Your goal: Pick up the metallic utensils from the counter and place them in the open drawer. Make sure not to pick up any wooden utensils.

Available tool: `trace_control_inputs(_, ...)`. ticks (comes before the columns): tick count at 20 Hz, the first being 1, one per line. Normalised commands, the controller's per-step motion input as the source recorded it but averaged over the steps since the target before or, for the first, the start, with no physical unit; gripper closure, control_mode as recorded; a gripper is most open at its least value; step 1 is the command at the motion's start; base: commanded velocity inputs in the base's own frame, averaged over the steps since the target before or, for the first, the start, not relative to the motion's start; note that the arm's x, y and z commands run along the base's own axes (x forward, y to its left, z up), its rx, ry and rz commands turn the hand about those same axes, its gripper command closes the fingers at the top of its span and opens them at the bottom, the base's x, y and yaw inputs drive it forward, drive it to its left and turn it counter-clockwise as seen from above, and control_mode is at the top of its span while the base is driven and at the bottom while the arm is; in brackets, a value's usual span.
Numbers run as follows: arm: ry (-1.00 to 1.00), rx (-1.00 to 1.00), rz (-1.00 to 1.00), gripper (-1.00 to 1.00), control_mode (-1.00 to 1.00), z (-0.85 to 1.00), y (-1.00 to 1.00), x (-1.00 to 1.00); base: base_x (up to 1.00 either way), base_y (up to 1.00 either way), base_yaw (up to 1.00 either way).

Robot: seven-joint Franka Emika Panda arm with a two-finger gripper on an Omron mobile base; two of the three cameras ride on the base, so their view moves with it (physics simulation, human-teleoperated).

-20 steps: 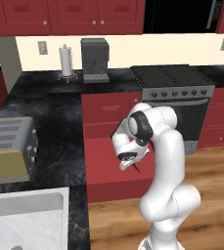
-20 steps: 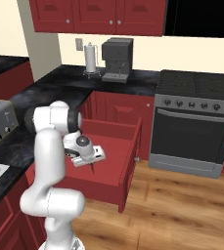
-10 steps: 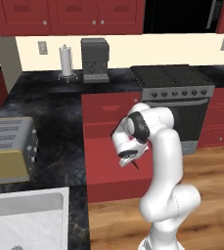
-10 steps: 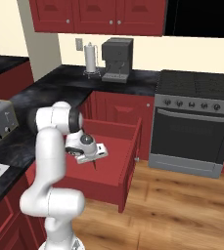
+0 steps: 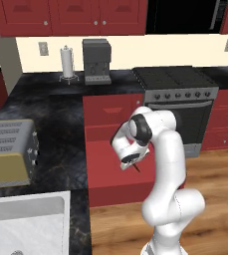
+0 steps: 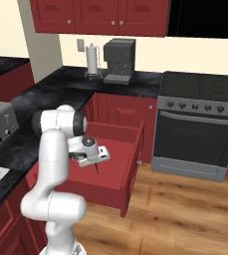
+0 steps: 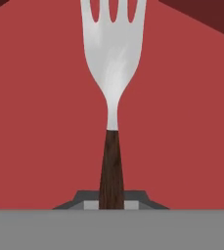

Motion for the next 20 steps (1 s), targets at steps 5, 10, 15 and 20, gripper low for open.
trace_control_inputs(5, 0.00, 0.00, 0.00, -1.00, -1.00, 0.00, 0.00, 0.00, 0.00, 0.00, 0.00)
trace_control_inputs(10, 0.00, 0.00, 0.00, -1.00, -1.00, 0.23, 0.00, 0.20, 0.00, 0.00, 0.00)
trace_control_inputs(15, 0.00, 0.00, -0.02, -1.00, -1.00, 0.94, 0.03, 0.62, 0.00, 0.00, 0.00)
trace_control_inputs(20, 0.04, 0.00, -0.02, -1.00, -1.00, 1.00, 0.00, 0.50, 0.00, 0.00, 0.00)
